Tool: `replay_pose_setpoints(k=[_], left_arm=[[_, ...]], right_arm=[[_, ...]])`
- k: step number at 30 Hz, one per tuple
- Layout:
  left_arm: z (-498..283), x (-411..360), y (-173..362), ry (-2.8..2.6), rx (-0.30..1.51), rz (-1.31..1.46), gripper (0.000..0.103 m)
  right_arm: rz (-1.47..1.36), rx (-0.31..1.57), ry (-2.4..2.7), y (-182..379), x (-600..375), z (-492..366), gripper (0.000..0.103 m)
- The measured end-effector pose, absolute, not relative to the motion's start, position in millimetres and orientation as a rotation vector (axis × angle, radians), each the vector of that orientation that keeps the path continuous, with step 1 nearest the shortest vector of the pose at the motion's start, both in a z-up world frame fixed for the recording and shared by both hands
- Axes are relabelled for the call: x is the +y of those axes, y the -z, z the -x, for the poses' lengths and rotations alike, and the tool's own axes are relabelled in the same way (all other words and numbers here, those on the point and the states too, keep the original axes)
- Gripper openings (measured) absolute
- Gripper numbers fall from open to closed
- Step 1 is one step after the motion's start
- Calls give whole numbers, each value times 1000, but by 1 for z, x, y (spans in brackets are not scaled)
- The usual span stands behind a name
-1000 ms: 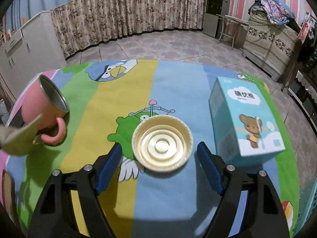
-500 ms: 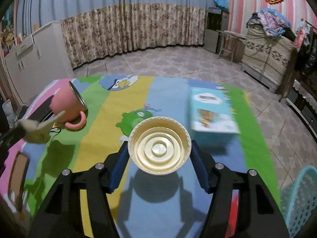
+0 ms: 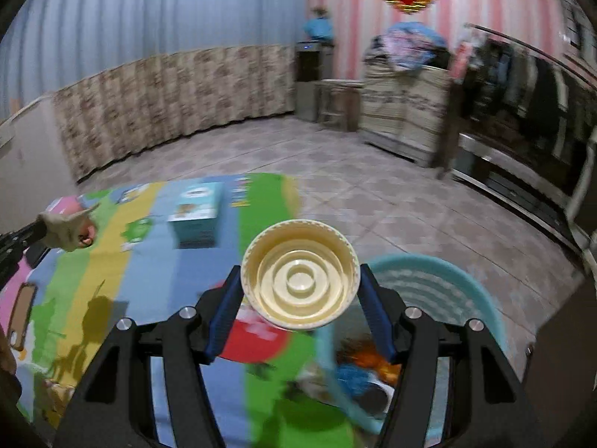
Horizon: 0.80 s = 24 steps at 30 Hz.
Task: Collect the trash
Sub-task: 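Carry the beige pouch and cream dish in both tools over the basket, then open both tools to drop the pouch and dish into the basket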
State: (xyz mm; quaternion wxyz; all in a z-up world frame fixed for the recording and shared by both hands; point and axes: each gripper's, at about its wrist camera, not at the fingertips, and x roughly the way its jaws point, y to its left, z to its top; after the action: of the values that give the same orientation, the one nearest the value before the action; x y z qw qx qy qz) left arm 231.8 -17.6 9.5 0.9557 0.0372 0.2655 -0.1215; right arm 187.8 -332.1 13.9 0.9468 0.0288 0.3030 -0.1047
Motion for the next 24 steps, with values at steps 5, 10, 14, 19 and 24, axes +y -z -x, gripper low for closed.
replay_pose_setpoints(k=[5, 10, 14, 19, 24], left_arm=[[-227, -61, -11, 311, 541, -103, 1], [-229, -103, -10, 373, 546, -102, 1], [-230, -145, -7, 429, 543, -133, 1], [-223, -199, -5, 509, 524, -176, 1], [-219, -237, 0, 577, 528, -192, 1]], right_arm=[[-117, 632, 318, 12, -384, -172, 61], [-155, 616, 380, 17, -420, -166, 61], [-192, 609, 391, 21, -438, -162, 61], [-193, 621, 418, 29, -455, -158, 61], [-256, 598, 443, 31, -482, -145, 61]])
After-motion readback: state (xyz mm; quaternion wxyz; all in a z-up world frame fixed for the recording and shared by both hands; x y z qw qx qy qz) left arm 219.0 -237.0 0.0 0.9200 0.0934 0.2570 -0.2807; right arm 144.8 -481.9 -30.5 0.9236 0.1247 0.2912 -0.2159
